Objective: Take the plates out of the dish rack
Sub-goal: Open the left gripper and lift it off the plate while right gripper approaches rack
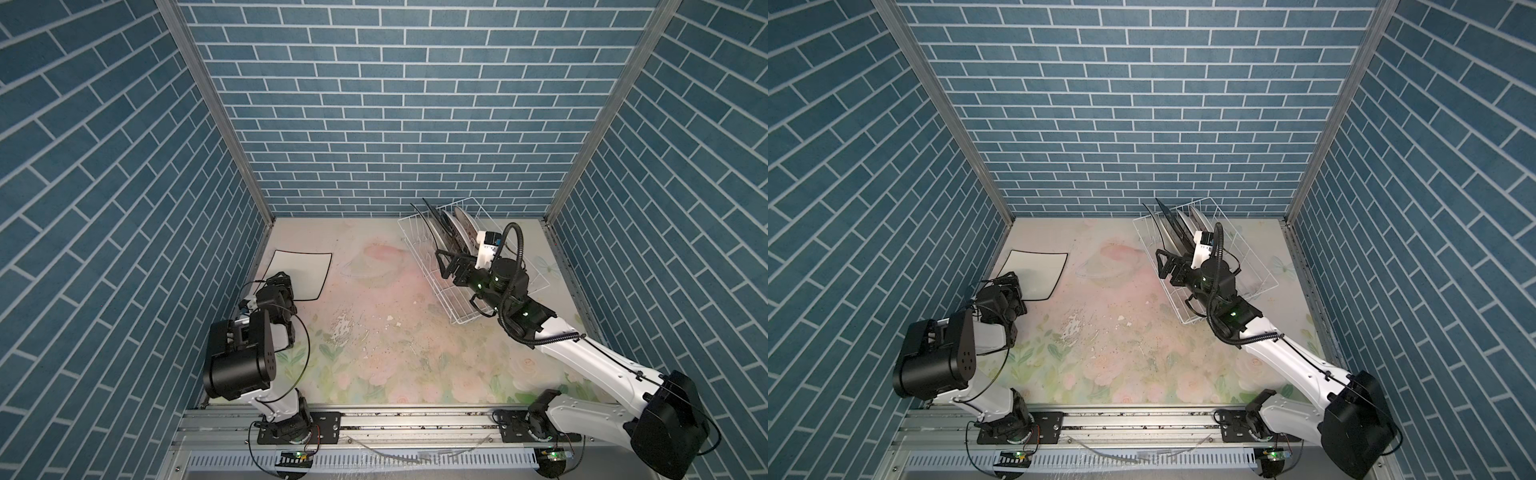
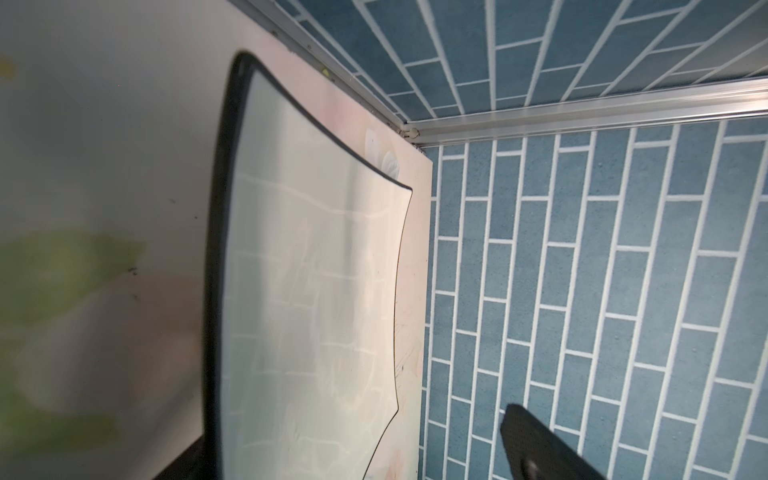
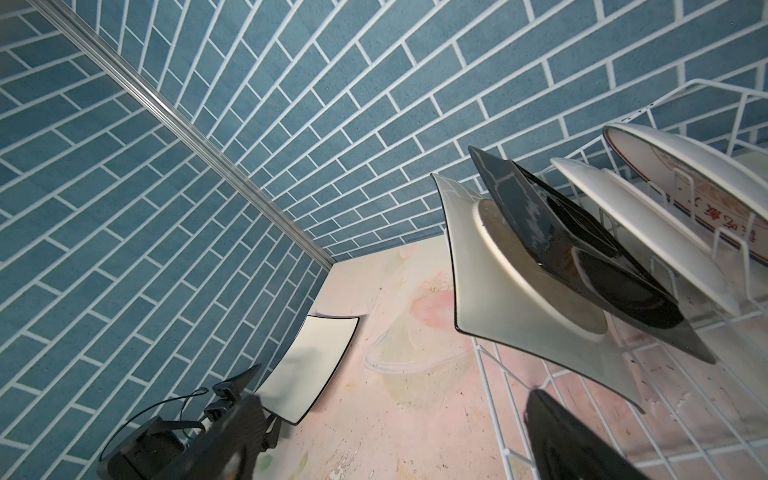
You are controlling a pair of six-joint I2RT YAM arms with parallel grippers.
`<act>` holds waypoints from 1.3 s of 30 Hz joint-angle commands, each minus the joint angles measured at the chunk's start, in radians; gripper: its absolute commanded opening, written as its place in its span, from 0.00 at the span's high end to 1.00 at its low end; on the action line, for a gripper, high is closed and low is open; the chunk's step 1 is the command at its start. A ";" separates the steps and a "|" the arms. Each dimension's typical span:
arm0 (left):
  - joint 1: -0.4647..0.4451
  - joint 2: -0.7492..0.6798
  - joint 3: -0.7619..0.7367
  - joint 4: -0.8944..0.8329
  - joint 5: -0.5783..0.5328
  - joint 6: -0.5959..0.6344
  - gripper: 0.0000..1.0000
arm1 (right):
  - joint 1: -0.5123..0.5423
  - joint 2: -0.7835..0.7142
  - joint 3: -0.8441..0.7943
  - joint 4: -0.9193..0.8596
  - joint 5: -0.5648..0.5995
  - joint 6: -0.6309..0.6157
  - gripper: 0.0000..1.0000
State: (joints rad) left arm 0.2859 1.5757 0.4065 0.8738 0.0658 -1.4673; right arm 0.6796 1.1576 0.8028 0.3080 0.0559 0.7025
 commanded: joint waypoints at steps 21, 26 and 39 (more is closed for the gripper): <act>-0.005 -0.069 0.048 -0.224 0.035 0.037 0.00 | -0.006 -0.119 -0.005 -0.270 0.131 -0.045 0.01; -0.008 -0.097 0.043 -0.288 0.026 0.042 0.00 | -0.007 -0.122 0.025 -0.340 0.151 -0.051 0.02; -0.013 -0.343 0.032 -0.629 -0.086 0.127 0.00 | -0.007 -0.088 0.153 -0.598 0.214 -0.176 0.01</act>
State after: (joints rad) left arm 0.2764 1.2671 0.4408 0.3218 -0.0010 -1.3899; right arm 0.6773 1.0550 0.8566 -0.1612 0.2222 0.6182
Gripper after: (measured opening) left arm 0.996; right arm 0.986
